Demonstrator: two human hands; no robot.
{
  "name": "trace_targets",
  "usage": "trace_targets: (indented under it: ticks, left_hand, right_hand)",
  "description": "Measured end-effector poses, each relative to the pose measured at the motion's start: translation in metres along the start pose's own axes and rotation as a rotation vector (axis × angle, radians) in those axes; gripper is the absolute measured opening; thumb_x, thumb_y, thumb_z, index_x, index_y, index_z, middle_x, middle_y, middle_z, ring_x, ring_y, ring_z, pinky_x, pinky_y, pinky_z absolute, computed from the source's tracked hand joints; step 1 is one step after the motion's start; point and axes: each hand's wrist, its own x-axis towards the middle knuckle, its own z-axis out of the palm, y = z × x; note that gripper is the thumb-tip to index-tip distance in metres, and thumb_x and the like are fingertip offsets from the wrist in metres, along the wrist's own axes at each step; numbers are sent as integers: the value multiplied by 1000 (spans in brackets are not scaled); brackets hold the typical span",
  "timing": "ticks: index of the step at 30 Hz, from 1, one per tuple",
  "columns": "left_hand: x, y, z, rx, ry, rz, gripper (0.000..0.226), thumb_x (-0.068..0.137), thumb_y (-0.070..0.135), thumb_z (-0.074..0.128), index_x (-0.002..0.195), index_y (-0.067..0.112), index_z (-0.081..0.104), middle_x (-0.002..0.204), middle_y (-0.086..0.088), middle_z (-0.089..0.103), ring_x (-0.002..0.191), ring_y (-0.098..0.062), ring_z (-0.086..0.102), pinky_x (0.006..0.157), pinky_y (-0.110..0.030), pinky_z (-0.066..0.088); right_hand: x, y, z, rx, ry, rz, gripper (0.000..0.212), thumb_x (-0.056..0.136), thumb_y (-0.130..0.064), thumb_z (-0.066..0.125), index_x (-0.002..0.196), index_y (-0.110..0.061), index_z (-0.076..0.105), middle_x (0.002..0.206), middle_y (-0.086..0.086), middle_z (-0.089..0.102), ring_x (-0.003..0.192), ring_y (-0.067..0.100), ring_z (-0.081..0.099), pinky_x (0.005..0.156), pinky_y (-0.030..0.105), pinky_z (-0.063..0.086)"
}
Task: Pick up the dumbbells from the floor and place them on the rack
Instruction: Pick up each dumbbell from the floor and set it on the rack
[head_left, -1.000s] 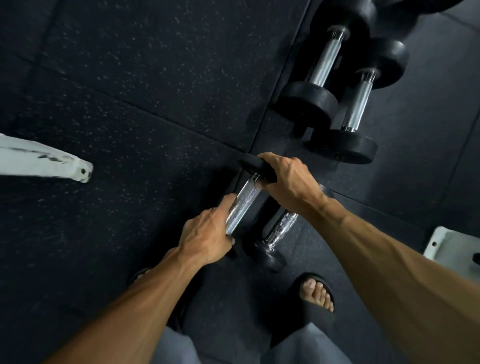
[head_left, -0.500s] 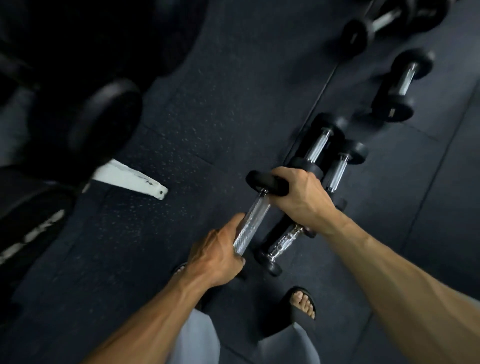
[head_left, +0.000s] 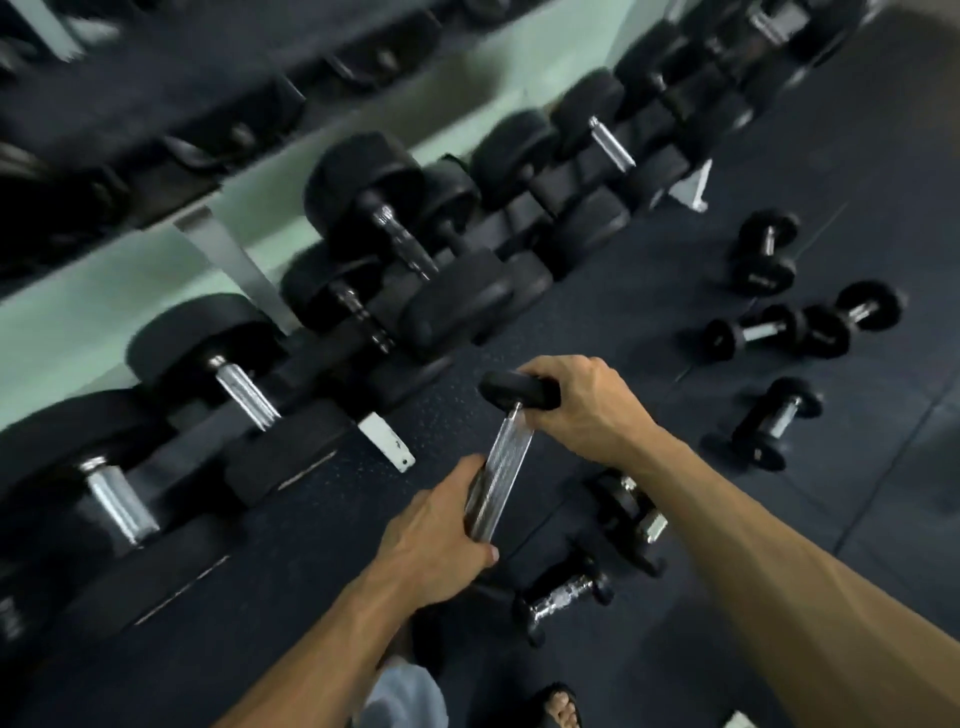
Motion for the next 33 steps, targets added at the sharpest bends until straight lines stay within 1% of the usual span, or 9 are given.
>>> trace_targets:
  ticks: [3, 7, 12, 15, 18, 24, 27, 29, 33]
  left_hand:
    - [-17, 8, -49, 18, 54, -3, 83, 73, 28, 77, 133, 47, 24, 89, 16, 53, 95, -18, 58, 88, -39, 48]
    - [-27, 12, -118, 16, 114, 2, 85, 68, 30, 77, 133, 48, 25, 98, 11, 63, 95, -19, 60, 87, -42, 50]
    - [-27, 11, -208, 22, 175, -16, 96, 69, 31, 78, 145, 39, 19, 110, 1, 61, 98, -22, 58, 89, -41, 50]
    - [-23, 9, -258, 26, 225, -15, 97, 70, 28, 78, 148, 35, 19, 112, 1, 61, 98, -21, 58, 88, -38, 49]
    - [-17, 6, -297, 10, 261, -27, 98, 72, 25, 79, 149, 33, 19, 121, -1, 60, 106, -23, 58, 94, -41, 47]
    - [15, -10, -353, -117, 336, -103, 96, 70, 23, 80, 146, 35, 22, 115, 3, 60, 105, -23, 58, 92, -43, 49]
    - [42, -13, -375, -166, 401, -156, 91, 72, 22, 79, 143, 34, 24, 110, 4, 59, 97, -22, 61, 88, -42, 52]
    - [62, -12, -388, -221, 458, -186, 89, 73, 21, 77, 142, 37, 24, 110, 4, 61, 92, -21, 63, 84, -41, 54]
    - [103, 1, -408, -387, 557, -261, 88, 76, 18, 75, 144, 38, 23, 114, 12, 58, 100, -17, 59, 88, -33, 49]
  right_hand:
    - [11, -51, -26, -37, 0, -58, 27, 74, -23, 73, 100, -29, 68, 84, -9, 68, 84, 17, 63, 78, 39, 52]
    - [40, -117, -57, -92, 28, -122, 30, 72, -26, 75, 102, -30, 69, 88, -6, 70, 88, 19, 64, 80, 38, 51]
    - [93, -195, -84, -138, 82, -216, 30, 71, -28, 74, 101, -28, 69, 91, -2, 71, 91, 25, 66, 79, 40, 51]
    - [126, -236, -97, -143, 90, -251, 30, 72, -27, 75, 101, -29, 69, 90, 0, 72, 88, 26, 67, 80, 41, 53]
    - [163, -267, -103, -113, 85, -288, 30, 68, -28, 73, 98, -31, 68, 86, -1, 72, 87, 25, 67, 79, 42, 53]
    - [245, -319, -108, -185, -6, -442, 17, 71, -23, 73, 74, -31, 58, 69, -10, 59, 76, 23, 61, 68, 35, 49]
    - [294, -339, -110, -224, -63, -529, 15, 73, -21, 72, 86, -21, 66, 75, -6, 64, 78, 24, 62, 71, 40, 51]
    - [328, -350, -112, -236, -112, -572, 18, 72, -19, 69, 90, -22, 66, 79, -3, 67, 79, 23, 62, 72, 43, 53]
    - [391, -370, -117, -246, -201, -638, 21, 69, -18, 70, 79, -33, 59, 73, -10, 61, 76, 20, 60, 73, 40, 52]
